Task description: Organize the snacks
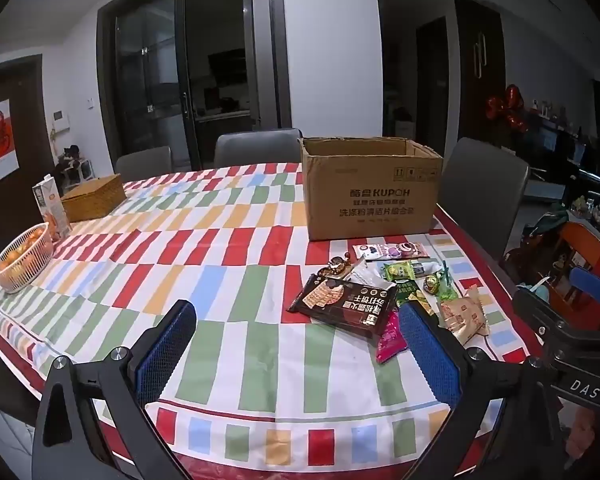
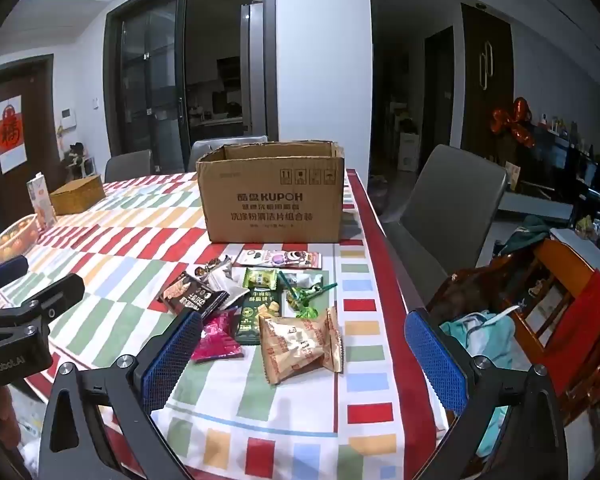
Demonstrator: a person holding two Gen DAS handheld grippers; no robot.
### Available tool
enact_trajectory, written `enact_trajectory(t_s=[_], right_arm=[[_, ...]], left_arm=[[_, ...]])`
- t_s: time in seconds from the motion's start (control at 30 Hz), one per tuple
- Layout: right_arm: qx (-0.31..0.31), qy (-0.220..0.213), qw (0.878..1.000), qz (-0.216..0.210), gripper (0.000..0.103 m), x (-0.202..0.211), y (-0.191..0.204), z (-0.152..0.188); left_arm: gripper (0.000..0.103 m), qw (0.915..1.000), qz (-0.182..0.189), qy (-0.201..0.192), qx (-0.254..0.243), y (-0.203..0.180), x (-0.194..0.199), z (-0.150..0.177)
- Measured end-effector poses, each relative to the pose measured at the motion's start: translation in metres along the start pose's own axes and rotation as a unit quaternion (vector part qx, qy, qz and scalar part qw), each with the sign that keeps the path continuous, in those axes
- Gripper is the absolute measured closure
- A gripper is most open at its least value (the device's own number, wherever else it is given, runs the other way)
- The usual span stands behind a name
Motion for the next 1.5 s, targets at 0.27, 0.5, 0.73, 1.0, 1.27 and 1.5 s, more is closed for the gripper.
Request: enact_trajectory(t_s=[0.27, 0.5, 0.73, 1.0, 1.27, 1.5], right_arm=[[0.0, 0.002, 1.0, 0.001, 0.001, 0.0, 0.0, 0.0], [0.002, 0.001, 1.0, 0.001, 0.001, -0.001, -0.002, 0.001], [0.002, 0.0, 1.0, 0.0, 0.001, 0.002, 0.001, -0.001], [0.002, 0.0, 1.0, 0.0, 0.001, 0.002, 0.0, -0.001], [0.002, -0.001, 1.0, 0.0, 0.001, 0.001, 0.0, 0.0], [0.002, -0.001, 1.0, 0.0, 0.001, 0.001, 0.0, 0.0]], left_arm=[[0.0, 1.0, 0.006, 0.001, -0.006, -0.006, -0.002, -0.002], [0.0, 1.0, 0.003, -0.002, -0.003, -0.002, 0.005, -0.006], [0.0, 1.0, 0.004, -0.004, -0.001, -0.002, 0.004, -0.007], [0.0, 1.0, 0.005, -0.007, 0.0, -0.002, 0.005, -0.006], [0.0, 0.9999, 0.007, -0.008, -0.001, -0.001, 0.008, -0.01], [0.0, 0.9999, 0.006, -0.009, -0.001, -0.002, 0.009, -0.011]])
Point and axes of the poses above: each gripper's, at about its wrist camera, not at the fingertips, and x roughly against the way its jaws point, y to its left, z to its underside, the point moved 3 cm from there along -x, roughly the way its jaws point, and after that the axes turned 5 degrees about -z, right-handed, at the moved point
